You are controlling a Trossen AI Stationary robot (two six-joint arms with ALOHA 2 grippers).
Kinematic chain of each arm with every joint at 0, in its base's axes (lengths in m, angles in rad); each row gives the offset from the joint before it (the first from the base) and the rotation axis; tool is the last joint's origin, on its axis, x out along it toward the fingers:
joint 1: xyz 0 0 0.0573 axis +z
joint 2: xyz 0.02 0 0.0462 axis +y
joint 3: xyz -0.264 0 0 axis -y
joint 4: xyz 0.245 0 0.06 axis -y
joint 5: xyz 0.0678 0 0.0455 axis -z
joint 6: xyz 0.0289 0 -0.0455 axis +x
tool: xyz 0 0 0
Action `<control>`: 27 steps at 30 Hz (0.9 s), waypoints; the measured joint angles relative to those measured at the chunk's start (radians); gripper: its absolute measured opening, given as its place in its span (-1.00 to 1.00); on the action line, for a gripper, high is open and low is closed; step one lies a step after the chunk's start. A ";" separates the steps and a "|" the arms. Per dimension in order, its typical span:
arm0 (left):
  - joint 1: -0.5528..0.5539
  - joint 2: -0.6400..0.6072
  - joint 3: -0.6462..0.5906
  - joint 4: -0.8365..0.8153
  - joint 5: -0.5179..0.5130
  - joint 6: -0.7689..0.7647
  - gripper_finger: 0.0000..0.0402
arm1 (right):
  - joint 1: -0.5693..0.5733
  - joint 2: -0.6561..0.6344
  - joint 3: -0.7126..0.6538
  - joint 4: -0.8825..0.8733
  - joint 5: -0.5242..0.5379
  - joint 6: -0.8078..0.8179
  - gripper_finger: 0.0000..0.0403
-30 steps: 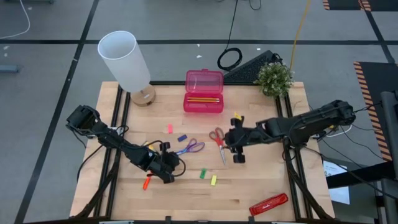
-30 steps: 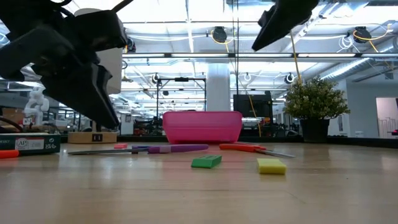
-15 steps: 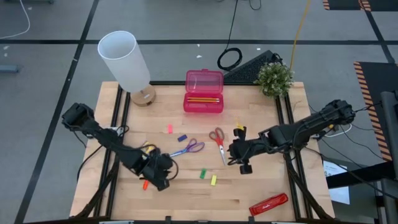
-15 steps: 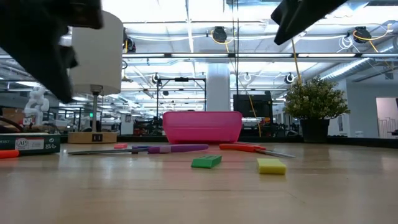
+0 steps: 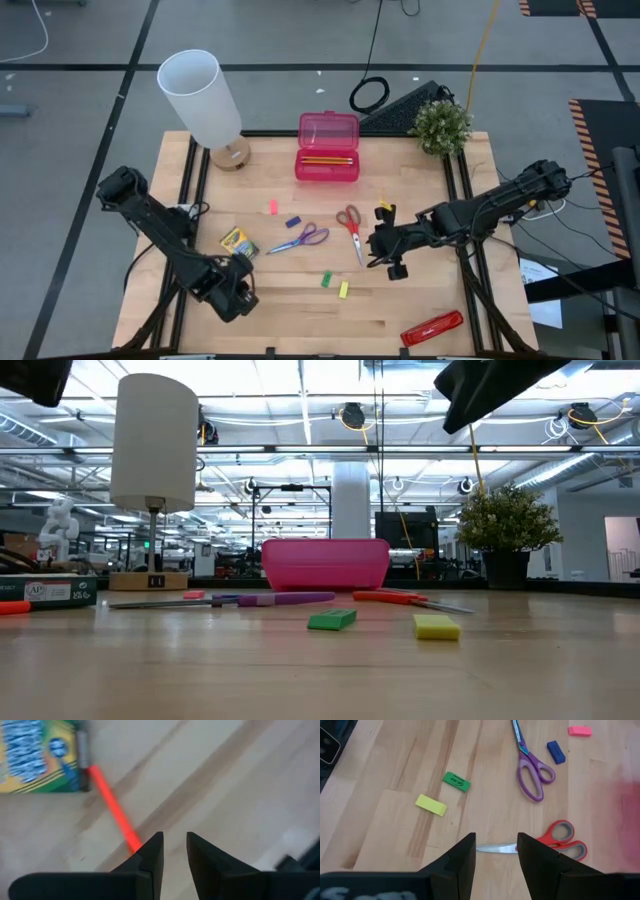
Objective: Pack school essentials
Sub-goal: Put the orange pen into the red supply box
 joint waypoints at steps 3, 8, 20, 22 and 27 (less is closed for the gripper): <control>-0.019 0.000 -0.009 -0.022 -0.002 -0.059 -0.57 | 0.000 0.000 0.000 0.009 0.000 -0.023 -0.31; -0.033 0.000 -0.051 0.007 0.000 -0.115 -0.57 | -0.003 0.000 0.000 0.028 0.000 -0.040 -0.31; -0.033 0.000 -0.154 0.109 0.016 -0.162 -0.57 | -0.001 0.000 0.000 0.037 0.000 -0.004 -0.31; -0.031 0.001 -0.175 0.130 0.012 -0.162 -0.57 | -0.001 0.000 0.000 0.037 0.000 -0.004 -0.31; -0.030 0.001 -0.208 0.133 -0.029 -0.175 -0.57 | -0.002 0.000 0.000 0.045 0.000 -0.034 -0.31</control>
